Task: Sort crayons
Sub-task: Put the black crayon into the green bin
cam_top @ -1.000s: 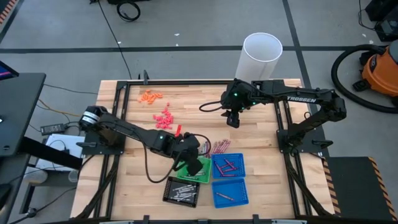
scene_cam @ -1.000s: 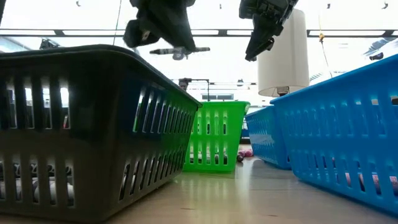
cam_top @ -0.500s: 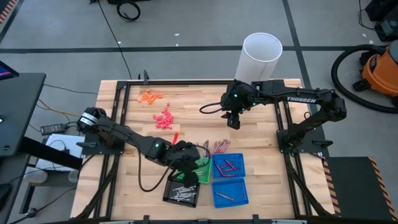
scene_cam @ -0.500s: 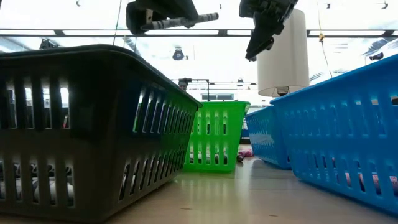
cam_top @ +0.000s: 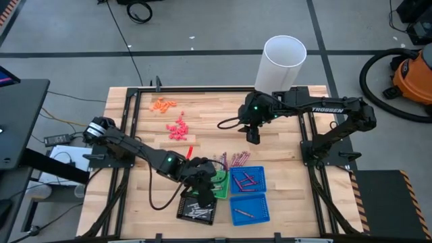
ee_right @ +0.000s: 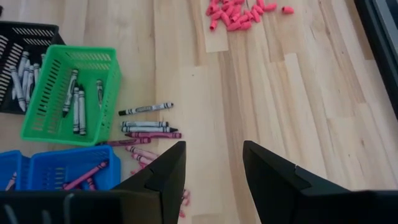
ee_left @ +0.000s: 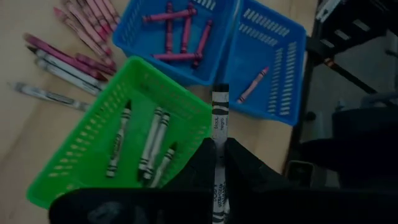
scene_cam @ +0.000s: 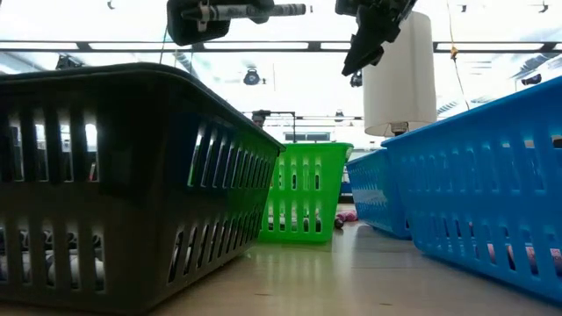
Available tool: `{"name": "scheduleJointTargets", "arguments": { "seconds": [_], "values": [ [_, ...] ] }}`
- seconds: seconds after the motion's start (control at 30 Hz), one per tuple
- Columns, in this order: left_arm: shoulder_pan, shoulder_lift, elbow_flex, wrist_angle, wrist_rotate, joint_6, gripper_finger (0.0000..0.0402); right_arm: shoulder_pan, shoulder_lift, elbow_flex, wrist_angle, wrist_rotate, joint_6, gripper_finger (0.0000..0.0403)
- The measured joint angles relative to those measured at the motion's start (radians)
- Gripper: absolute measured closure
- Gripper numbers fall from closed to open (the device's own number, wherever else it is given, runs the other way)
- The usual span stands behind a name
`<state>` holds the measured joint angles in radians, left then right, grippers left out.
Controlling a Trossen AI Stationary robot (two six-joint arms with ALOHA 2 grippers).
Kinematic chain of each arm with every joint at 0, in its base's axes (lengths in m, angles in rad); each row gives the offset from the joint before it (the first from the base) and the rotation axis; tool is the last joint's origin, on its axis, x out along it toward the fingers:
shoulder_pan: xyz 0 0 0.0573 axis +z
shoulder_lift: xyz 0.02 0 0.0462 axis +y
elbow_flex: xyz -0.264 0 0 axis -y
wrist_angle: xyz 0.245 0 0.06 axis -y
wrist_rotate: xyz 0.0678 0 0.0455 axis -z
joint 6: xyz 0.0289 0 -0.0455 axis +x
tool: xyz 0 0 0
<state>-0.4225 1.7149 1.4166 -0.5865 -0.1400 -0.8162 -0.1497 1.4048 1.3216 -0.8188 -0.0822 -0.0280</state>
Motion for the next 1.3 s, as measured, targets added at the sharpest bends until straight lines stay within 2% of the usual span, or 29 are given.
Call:
{"name": "scheduleJointTargets", "arguments": {
  "seconds": [0.13,0.33,0.5,0.7,0.97,1.17,1.3],
  "values": [
    [-0.003,0.000,0.000,-0.001,0.011,0.011,0.0385,0.003,0.000,0.000,0.032,0.001,0.008,0.0235],
    [-0.003,0.031,0.000,-0.014,-0.018,0.123,0.0385,0.006,0.000,0.000,0.093,0.007,0.028,0.0235],
    [-0.001,0.102,0.000,-0.029,-0.062,0.244,0.0385,0.007,0.000,0.000,0.093,0.003,0.029,0.0235],
    [0.036,0.197,0.000,-0.034,-0.075,0.278,0.0380,0.007,0.000,0.000,0.093,0.004,0.028,0.0235],
    [0.067,0.276,0.000,-0.032,-0.024,0.244,0.0314,0.007,0.000,0.000,0.092,0.004,0.025,0.0235],
    [0.089,0.245,0.000,-0.032,0.032,0.189,0.0254,0.006,0.000,0.000,0.092,0.005,0.017,0.0235],
    [0.105,0.199,0.000,-0.042,0.044,0.177,0.0238,0.006,0.000,0.000,0.092,0.005,0.017,0.0235]
  ]
}}
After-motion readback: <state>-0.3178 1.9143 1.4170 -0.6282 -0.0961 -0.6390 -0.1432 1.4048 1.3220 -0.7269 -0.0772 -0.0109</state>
